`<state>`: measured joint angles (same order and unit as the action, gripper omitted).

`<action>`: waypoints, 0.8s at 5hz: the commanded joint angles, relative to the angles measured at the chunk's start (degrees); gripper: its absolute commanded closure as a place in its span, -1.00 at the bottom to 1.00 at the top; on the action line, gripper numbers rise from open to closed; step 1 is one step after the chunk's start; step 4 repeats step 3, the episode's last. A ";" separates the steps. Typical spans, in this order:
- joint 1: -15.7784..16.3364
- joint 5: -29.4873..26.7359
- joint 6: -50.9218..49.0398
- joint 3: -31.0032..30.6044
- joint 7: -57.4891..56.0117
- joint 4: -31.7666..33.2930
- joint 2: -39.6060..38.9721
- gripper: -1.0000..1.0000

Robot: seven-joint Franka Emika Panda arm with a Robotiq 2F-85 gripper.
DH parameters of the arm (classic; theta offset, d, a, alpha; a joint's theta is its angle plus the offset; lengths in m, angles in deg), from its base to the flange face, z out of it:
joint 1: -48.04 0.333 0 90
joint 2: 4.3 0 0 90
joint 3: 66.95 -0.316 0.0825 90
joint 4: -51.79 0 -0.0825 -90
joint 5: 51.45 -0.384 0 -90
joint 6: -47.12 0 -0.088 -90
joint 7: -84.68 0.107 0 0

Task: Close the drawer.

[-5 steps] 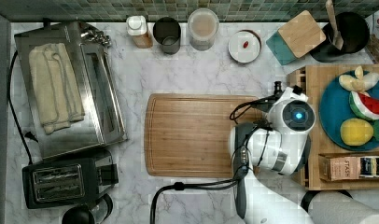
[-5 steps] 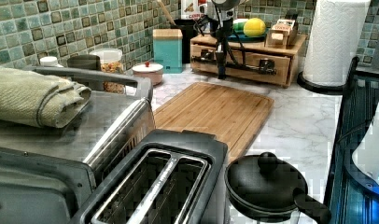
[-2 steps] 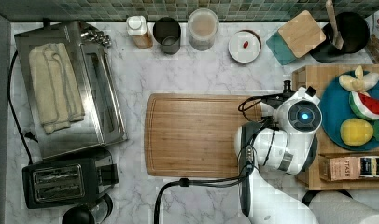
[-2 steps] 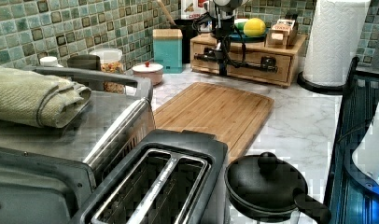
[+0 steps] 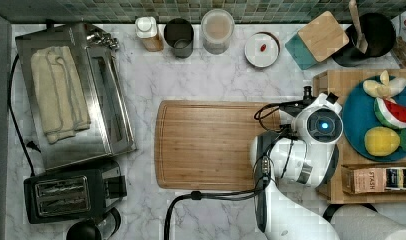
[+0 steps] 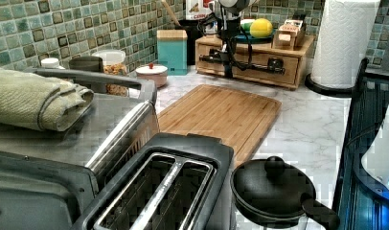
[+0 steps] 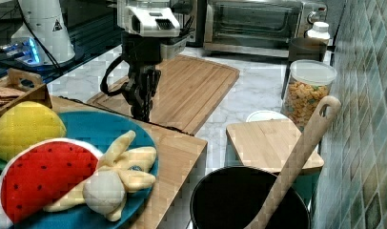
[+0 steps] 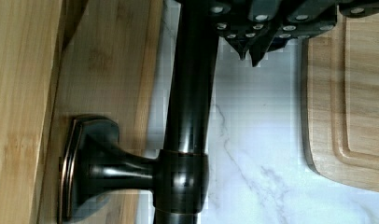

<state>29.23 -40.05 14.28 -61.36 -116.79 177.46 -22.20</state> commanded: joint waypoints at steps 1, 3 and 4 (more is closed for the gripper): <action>-5.87 2.47 2.74 7.88 2.83 -6.75 3.19 1.00; -5.45 2.27 2.76 8.29 2.71 -6.74 3.16 1.00; -5.45 2.27 2.76 8.29 2.71 -6.74 3.16 1.00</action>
